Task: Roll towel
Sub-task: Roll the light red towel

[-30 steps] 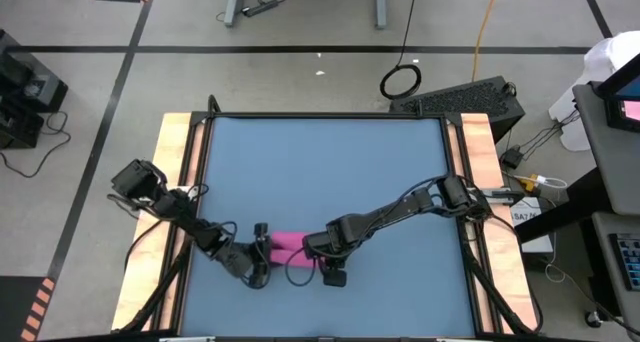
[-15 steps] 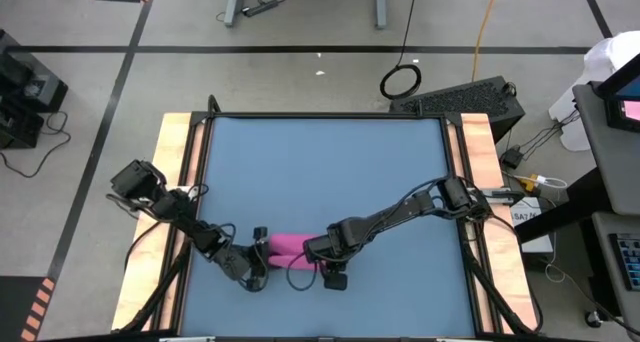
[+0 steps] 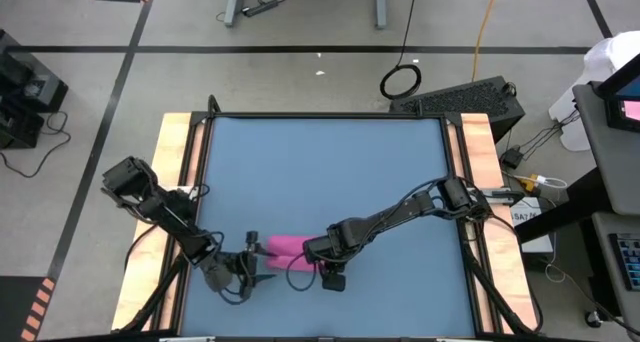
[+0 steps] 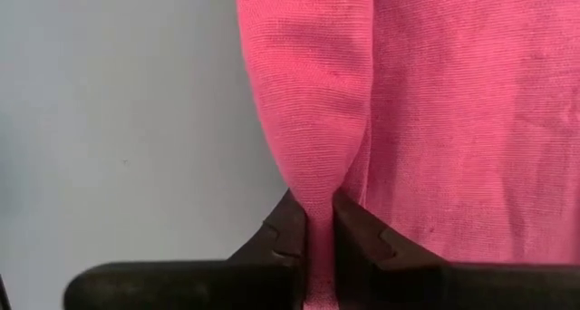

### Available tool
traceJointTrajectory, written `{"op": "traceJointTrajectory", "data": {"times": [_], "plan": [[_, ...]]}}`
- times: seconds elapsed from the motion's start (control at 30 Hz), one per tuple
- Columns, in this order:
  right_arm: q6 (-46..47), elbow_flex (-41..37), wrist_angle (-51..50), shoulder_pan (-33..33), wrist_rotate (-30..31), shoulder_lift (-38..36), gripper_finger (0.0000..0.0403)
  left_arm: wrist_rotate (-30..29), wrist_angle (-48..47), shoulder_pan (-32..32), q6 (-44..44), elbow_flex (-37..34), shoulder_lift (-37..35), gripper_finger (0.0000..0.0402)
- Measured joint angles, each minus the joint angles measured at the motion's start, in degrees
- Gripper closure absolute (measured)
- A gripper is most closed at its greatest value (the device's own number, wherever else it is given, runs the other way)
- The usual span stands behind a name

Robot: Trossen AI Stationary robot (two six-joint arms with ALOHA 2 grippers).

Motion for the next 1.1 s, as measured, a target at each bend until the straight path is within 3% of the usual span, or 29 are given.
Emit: {"op": "traceJointTrajectory", "data": {"times": [0.27, 0.4, 0.5, 0.7, 0.8, 1.1], "plan": [[0.5, 0.0, 0.8, 0.0, 0.1, 0.0, 0.0383, -0.7, 1.2, 0.3, 0.3, 0.0, 3.5, 0.0146], [1.1, 0.0, 0.8, 0.0, 0.3, 0.0, 0.0383, -0.1, 1.1, 0.4, -1.7, 0.0, 5.6, 0.0165], [1.9, 0.0, 0.7, 0.1, 1.4, -0.1, 0.0383, -0.9, 1.0, 0.4, -4.1, 0.0, 6.1, 0.0205], [3.1, 0.0, 0.7, 1.5, 7.1, -0.1, 0.0374, -0.6, -0.9, 0.9, -11.5, 0.0, 6.0, 0.0337], [3.0, 0.0, 0.3, 2.9, 11.6, -0.1, 0.0347, 0.8, -3.3, 1.7, -18.1, 0.2, 5.8, 0.0376], [4.1, 0.1, -1.9, 6.9, 18.2, -2.6, 0.0225, 7.5, -4.4, 4.7, -27.0, -1.1, 5.7, 0.0361]]}}
